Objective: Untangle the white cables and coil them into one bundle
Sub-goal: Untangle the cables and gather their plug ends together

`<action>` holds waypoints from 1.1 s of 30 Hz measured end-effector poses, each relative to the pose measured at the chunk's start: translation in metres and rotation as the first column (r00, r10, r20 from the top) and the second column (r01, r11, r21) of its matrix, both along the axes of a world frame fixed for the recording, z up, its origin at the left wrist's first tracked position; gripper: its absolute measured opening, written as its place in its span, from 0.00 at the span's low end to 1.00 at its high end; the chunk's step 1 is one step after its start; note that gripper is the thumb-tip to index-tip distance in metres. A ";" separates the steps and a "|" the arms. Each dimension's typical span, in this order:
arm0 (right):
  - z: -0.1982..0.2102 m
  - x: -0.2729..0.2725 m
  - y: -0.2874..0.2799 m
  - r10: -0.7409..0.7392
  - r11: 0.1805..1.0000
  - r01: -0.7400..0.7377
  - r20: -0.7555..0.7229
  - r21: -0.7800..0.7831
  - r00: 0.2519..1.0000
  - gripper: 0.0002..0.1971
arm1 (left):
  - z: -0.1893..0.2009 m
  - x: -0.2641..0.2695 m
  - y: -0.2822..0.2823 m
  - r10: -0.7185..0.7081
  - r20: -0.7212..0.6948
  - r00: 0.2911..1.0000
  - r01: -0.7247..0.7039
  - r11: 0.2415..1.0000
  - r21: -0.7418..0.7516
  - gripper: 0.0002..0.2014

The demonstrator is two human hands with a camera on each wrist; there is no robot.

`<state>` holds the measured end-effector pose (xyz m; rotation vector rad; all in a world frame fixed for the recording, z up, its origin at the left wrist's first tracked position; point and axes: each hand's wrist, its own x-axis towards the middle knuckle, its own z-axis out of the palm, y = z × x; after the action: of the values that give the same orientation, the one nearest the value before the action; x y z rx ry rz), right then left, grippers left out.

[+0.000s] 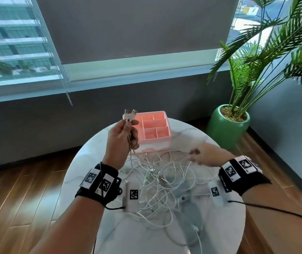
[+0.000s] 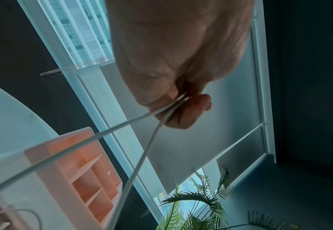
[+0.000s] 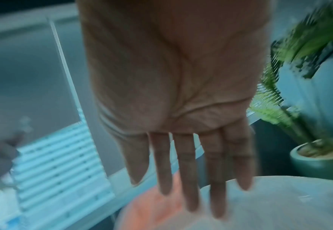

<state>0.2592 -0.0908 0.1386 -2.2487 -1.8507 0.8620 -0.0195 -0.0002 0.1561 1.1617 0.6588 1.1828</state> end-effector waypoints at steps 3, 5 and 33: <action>0.036 -0.055 0.029 0.119 0.942 0.016 -0.378 0.337 0.918 0.14 | -0.005 0.005 -0.005 -0.023 -0.033 0.999 0.024 0.999 0.021 0.13; 0.055 -0.087 0.042 0.188 0.905 0.035 -0.473 0.423 0.861 0.15 | -0.006 0.009 -0.010 -0.052 -0.034 0.998 0.052 0.998 0.025 0.13; -0.054 0.068 -0.089 -0.257 0.939 0.315 -0.322 0.141 0.911 0.09 | 0.011 -0.050 0.044 0.444 0.310 0.840 -0.395 0.894 -0.210 0.17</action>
<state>0.3271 -0.1801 0.0845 -2.0673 -1.3646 0.8737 -0.0697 0.0434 0.1673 0.6718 0.7264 1.6447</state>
